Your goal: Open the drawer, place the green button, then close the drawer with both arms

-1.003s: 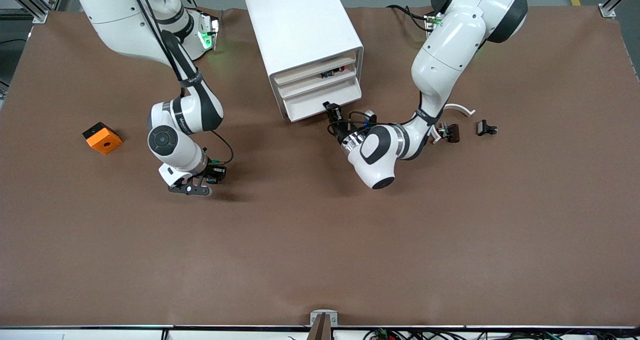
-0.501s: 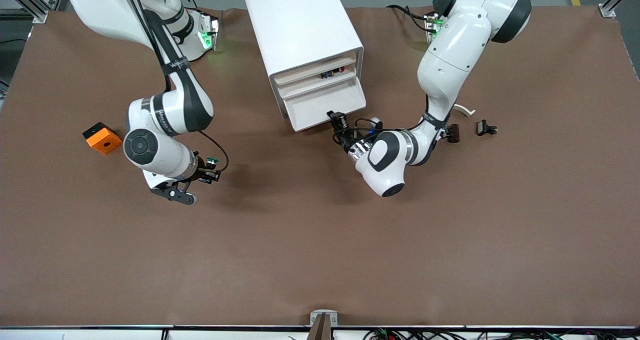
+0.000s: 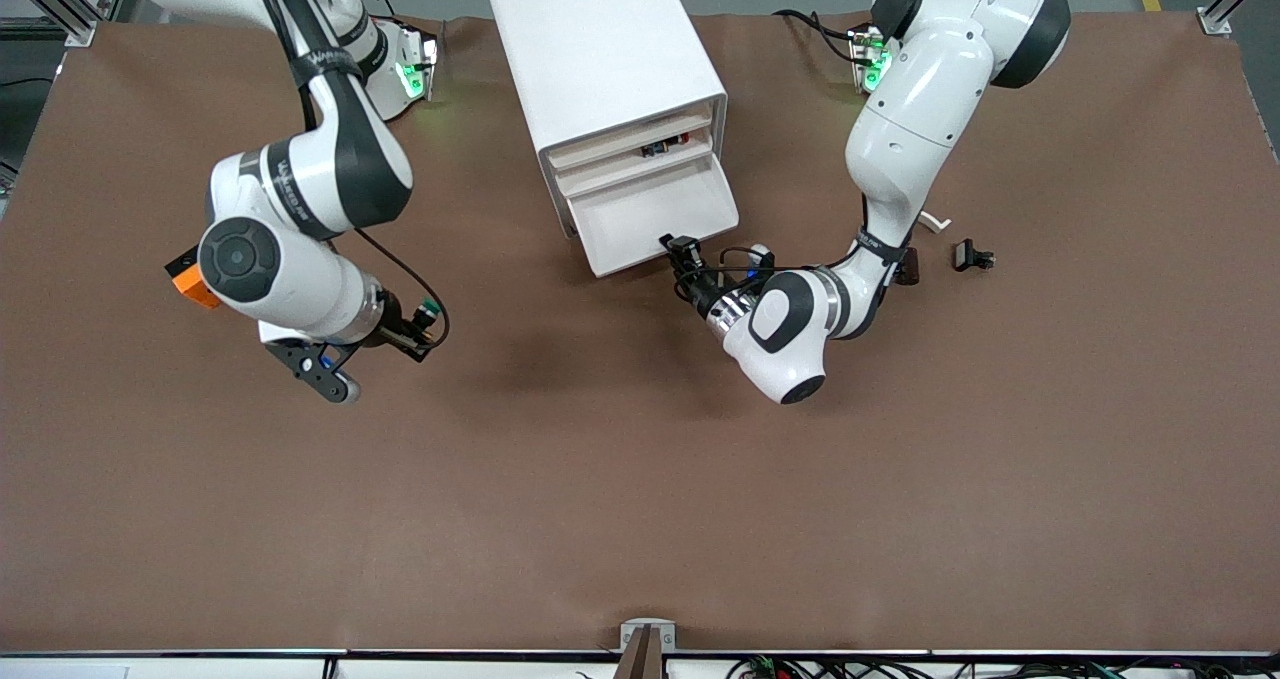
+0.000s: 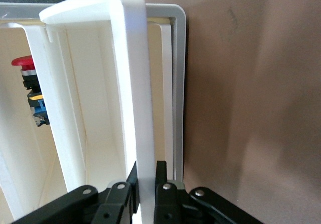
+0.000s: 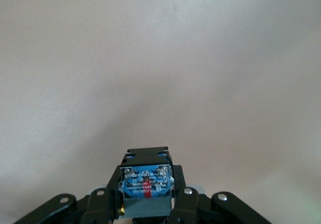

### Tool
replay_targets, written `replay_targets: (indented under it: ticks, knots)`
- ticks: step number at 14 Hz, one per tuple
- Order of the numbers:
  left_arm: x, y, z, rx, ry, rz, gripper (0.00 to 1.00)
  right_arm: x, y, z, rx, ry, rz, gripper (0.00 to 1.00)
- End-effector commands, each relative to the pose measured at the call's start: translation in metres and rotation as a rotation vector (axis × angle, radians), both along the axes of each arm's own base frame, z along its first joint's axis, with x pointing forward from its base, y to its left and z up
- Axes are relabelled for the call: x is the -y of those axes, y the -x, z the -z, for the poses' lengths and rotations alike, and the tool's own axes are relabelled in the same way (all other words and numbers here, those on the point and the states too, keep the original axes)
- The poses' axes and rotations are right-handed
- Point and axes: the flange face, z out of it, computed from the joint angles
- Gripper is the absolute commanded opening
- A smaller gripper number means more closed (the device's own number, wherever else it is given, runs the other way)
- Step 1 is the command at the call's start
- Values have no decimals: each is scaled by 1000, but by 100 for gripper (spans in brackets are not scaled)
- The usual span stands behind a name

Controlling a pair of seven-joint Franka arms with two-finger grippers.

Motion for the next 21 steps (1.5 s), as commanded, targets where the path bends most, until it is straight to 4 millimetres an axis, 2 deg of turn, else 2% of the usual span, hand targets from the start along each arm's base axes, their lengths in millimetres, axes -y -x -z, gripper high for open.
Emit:
replay_targets:
  ticks: [1, 4, 5, 6, 8, 10, 11, 12, 14, 16, 17, 19, 21]
  knots:
    - [-5, -17, 19, 91, -10, -26, 0, -33, 21, -20, -9, 8, 99, 0]
    - [-15, -26, 16, 96, -12, -34, 0, -78, 42, -30, 2, 19, 153, 0]
    - [-17, -30, 11, 101, -6, -39, 36, -90, 46, -34, 10, 18, 175, 0]
    - [-14, -33, 4, 111, 3, -33, 99, -104, 53, -37, 17, 21, 184, 0]
    - [-11, -42, -10, 134, 18, -33, 100, -123, 63, -43, 25, 21, 193, 0]
    - [-11, -55, -37, 180, 39, -40, 100, -148, 78, -46, 29, 25, 220, 0]
    - [-14, -68, -60, 229, 46, -37, 100, -159, 86, -45, 27, 31, 234, 0]
    - [-20, -77, -73, 274, 30, -17, 100, -170, 94, -44, 24, 36, 246, 0]
    - [-23, -92, -120, 421, -16, 67, 100, -193, 111, -41, 26, 48, 287, 0]
    - [-35, -102, -143, 535, -73, 148, 100, -214, 130, -38, 47, 76, 310, 0]
    - [-41, -108, -165, 609, -78, 178, 100, -223, 139, -38, 55, 86, 327, 0]
    - [-69, -126, -200, 742, -68, 236, 100, -241, 153, -27, 56, 107, 370, 0]
    - [-94, -134, -252, 913, 4, 387, 100, -254, 160, -16, 59, 110, 432, 0]
